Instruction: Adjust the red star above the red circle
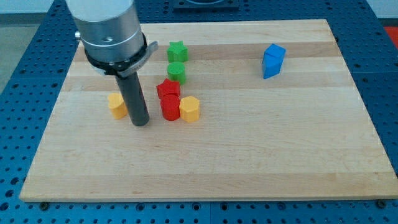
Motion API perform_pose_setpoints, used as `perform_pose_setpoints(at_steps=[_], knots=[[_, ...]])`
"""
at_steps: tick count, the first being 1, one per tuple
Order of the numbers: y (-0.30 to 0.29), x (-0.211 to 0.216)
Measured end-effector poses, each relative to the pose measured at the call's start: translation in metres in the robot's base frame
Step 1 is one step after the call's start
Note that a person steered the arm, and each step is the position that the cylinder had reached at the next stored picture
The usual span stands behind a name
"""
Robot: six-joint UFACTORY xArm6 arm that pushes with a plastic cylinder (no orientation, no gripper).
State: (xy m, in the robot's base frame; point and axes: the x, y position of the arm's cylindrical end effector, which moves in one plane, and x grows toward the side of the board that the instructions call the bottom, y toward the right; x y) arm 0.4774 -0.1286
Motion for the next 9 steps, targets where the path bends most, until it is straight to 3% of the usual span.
perform_pose_setpoints(at_steps=[1, 7, 9], knots=[[0.0, -0.041], [0.022, -0.041], [0.027, -0.058]])
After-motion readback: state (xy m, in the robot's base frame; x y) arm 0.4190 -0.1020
